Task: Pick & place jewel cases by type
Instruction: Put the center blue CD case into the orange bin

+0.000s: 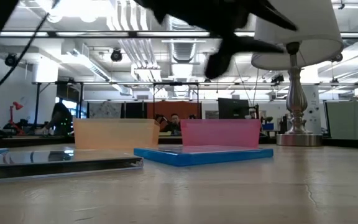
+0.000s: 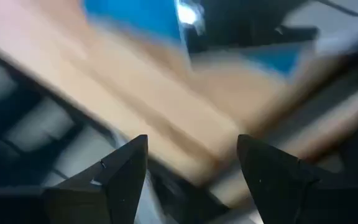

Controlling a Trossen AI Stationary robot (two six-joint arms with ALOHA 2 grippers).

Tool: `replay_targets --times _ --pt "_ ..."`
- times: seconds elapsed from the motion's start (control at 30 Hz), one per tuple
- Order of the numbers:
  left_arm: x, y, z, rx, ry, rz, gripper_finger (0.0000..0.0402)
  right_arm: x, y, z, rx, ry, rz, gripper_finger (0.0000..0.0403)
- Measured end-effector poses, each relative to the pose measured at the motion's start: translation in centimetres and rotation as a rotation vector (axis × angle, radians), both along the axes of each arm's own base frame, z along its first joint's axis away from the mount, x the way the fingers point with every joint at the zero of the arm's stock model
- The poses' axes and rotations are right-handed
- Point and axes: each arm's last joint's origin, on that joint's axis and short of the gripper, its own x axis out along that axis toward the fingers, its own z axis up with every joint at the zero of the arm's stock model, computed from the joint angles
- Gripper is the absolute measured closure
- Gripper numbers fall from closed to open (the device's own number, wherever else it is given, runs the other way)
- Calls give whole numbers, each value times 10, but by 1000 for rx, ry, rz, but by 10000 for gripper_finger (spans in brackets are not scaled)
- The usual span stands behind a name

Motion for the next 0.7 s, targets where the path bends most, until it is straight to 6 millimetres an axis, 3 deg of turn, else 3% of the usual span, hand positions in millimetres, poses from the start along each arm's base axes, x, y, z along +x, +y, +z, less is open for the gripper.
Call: replay_targets --times 0.1,0.2,0.37,0.5,0.6,0.7 --pt "34 3 -18 -68 -10 -97 278 -7 19 -1 -20 18 160 166" --pt "61 3 -30 -126 -4 -131 278 -10 32 -4 -37 37 196 170" --pt "85 1 -49 -113 91 -140 278 -7 47 -10 -108 102 236 172" --pt "75 2 -42 61 241 -126 278 1 42 -26 -208 177 232 172" --pt "50 -2 -11 232 304 -83 278 31 25 -32 -167 188 244 172" --pt "15 -10 18 330 331 -39 278 67 -5 -33 -192 57 280 172"
